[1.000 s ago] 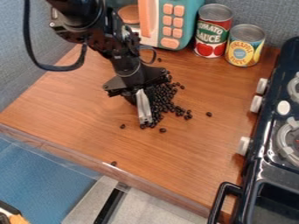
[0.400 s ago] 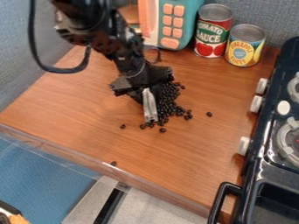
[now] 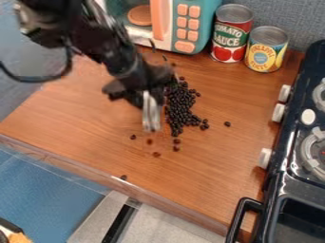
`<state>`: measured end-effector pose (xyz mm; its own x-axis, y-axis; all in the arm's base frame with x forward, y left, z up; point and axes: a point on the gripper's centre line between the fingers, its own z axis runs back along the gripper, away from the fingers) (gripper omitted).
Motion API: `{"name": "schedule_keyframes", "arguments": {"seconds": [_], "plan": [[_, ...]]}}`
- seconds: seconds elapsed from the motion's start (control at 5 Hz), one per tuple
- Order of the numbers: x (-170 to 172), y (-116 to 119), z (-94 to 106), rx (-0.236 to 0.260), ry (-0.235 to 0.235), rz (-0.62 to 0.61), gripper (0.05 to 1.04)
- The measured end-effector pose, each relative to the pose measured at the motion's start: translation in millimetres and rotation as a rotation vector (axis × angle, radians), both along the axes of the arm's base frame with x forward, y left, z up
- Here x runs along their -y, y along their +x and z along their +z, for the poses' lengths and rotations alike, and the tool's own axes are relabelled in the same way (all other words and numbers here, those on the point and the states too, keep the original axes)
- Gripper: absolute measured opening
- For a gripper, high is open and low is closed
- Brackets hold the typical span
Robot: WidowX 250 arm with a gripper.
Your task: Sweep into pile
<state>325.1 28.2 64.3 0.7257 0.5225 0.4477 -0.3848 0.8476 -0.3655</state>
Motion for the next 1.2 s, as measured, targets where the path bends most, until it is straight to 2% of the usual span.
{"name": "schedule_keyframes", "arguments": {"seconds": [0.2, 0.4, 0.6, 0.8, 1.0, 1.2], "plan": [[-9, -8, 29.6, 0.084, -0.019, -0.003, 0.381], [-12, -20, 26.9, 0.065, -0.024, 0.028, 0.381], [-9, -33, 5.5, 0.007, 0.006, 0.043, 0.381], [-5, -41, -28.7, -0.075, 0.027, 0.071, 0.381], [-4, -40, -42.3, -0.081, 0.059, 0.111, 0.381], [-3, -37, -47.0, -0.076, 0.070, 0.170, 0.381]]}}
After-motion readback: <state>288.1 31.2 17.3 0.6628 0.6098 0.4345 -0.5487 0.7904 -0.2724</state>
